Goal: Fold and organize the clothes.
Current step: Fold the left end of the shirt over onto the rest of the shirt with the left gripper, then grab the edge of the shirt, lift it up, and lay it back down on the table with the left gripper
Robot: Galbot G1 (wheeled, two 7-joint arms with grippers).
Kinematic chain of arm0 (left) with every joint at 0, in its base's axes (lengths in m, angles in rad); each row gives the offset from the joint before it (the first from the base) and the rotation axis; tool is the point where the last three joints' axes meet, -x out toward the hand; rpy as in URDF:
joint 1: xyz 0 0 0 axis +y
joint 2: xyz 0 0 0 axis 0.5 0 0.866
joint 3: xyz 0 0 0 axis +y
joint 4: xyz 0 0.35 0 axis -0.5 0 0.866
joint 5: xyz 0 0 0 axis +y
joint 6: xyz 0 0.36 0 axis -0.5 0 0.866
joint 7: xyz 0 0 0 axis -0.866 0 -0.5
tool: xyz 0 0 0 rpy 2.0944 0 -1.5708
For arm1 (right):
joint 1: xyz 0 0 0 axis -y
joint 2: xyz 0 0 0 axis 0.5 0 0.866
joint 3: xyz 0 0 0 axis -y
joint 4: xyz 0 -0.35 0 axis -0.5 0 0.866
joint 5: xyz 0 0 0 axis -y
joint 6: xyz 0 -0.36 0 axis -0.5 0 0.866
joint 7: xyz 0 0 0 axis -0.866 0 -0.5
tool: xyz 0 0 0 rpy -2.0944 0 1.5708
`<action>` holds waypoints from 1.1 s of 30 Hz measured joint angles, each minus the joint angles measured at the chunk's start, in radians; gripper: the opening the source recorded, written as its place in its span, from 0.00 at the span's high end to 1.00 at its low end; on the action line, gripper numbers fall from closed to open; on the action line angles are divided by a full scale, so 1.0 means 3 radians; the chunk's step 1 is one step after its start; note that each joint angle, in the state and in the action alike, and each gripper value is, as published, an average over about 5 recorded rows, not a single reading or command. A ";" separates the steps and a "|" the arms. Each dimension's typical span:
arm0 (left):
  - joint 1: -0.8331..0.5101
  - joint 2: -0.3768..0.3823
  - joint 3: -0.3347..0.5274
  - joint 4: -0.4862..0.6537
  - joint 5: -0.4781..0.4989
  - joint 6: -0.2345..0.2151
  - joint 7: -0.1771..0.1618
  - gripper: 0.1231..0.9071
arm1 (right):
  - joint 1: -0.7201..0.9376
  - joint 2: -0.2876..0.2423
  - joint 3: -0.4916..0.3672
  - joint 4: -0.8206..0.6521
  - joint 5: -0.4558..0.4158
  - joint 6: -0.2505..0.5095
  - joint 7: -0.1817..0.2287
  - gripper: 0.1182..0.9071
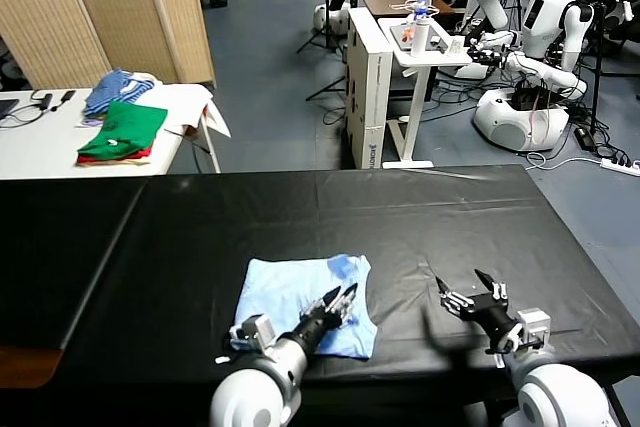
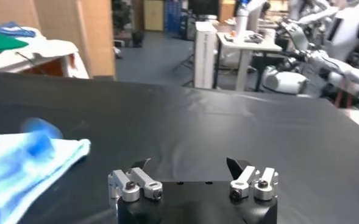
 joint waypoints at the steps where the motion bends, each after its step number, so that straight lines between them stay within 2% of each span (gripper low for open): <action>1: -0.0002 -0.0006 -0.0007 -0.0010 0.0029 -0.0019 0.0036 0.09 | 0.0017 -0.0021 -0.0034 0.0011 0.0028 -0.0001 -0.0005 0.00; 4: -0.0011 0.0025 -0.0062 -0.0065 0.0213 -0.0084 0.0151 0.01 | 0.0090 -0.0087 -0.0161 0.0036 0.0093 -0.0013 -0.0022 0.00; 11: 0.0010 0.0335 -0.0402 -0.0131 0.0786 -0.0269 0.0309 0.00 | 0.0393 -0.0190 -0.0606 -0.0056 0.0084 -0.0017 -0.0042 0.00; 17: 0.0143 0.0640 -0.0731 -0.0159 0.1116 -0.0358 0.0321 0.00 | 0.0677 -0.0111 -0.1001 -0.0238 -0.0065 0.0029 -0.0031 0.00; 24: 0.0334 0.0713 -0.0949 -0.0241 0.1246 -0.0373 0.0307 0.00 | 0.0877 0.0058 -0.1307 -0.0452 -0.0298 0.0060 -0.0040 0.00; 30: 0.0452 0.0688 -0.1040 -0.0241 0.1339 -0.0411 0.0306 0.00 | 0.0888 0.0094 -0.1354 -0.0548 -0.0654 -0.0091 -0.0004 0.00; 33: 0.0480 0.0662 -0.1072 -0.0223 0.1357 -0.0426 0.0306 0.00 | 0.0851 0.0091 -0.1319 -0.0538 -0.0721 -0.0117 0.0017 0.00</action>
